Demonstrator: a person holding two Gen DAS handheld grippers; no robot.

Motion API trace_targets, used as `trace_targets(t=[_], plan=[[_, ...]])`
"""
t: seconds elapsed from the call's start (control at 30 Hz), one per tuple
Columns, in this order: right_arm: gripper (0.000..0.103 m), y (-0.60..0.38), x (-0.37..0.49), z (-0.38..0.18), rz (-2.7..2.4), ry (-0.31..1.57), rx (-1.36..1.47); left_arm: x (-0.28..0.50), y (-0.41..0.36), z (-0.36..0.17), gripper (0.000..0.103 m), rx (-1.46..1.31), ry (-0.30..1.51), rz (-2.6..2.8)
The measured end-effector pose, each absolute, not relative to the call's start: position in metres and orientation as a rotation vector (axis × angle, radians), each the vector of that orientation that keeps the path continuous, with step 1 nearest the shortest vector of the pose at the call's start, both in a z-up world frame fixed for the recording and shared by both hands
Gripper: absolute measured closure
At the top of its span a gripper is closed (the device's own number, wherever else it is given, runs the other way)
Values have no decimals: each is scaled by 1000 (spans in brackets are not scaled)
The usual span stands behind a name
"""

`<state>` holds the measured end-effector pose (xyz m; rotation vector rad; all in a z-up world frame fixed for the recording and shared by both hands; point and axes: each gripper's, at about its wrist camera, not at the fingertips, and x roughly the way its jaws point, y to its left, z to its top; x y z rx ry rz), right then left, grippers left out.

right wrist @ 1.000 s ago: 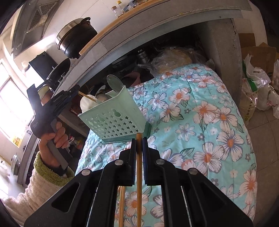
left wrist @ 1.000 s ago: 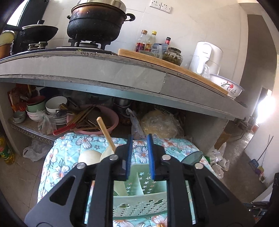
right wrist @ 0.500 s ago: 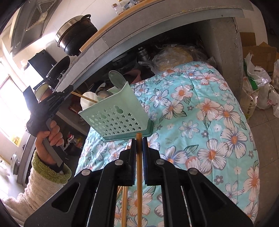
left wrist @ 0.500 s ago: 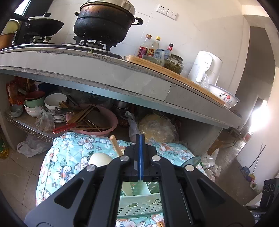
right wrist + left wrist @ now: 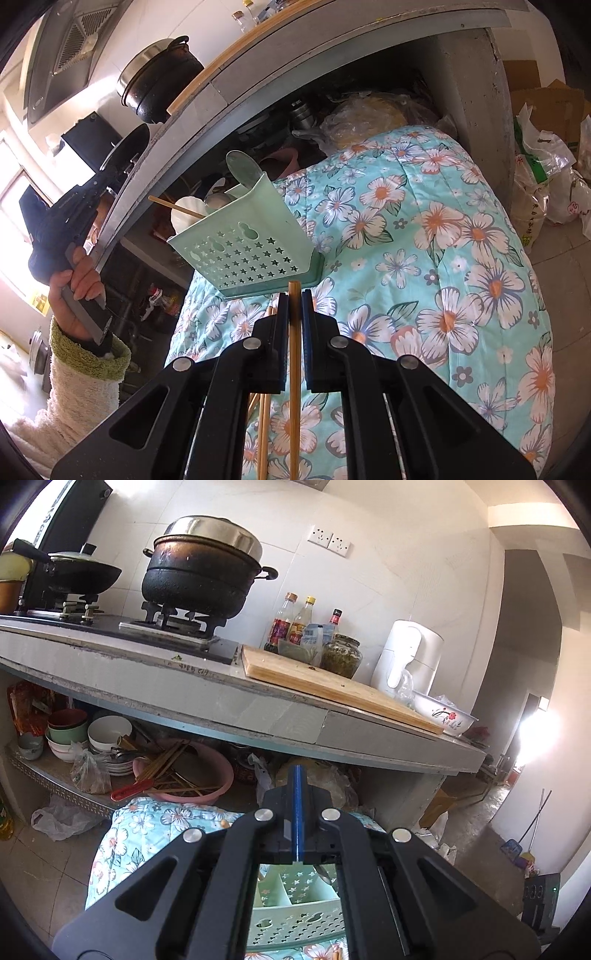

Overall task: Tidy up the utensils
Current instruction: 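Lower the chopstick into the green holder and open the left tool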

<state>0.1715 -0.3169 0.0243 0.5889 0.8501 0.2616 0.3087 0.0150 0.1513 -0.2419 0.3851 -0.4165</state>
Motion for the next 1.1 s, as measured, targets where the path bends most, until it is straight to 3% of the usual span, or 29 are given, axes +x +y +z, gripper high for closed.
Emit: trace_targets(t=[0.43, 0.83, 1.1], plan=[[96, -319, 168, 25, 275, 843, 598, 263, 20, 236, 103, -263, 157, -497], [96, -329, 164, 26, 263, 838, 606, 280, -6, 281, 103, -234, 83, -506], [96, -333, 167, 21, 261, 846, 620, 289, -5, 263, 103, -228, 143, -488]])
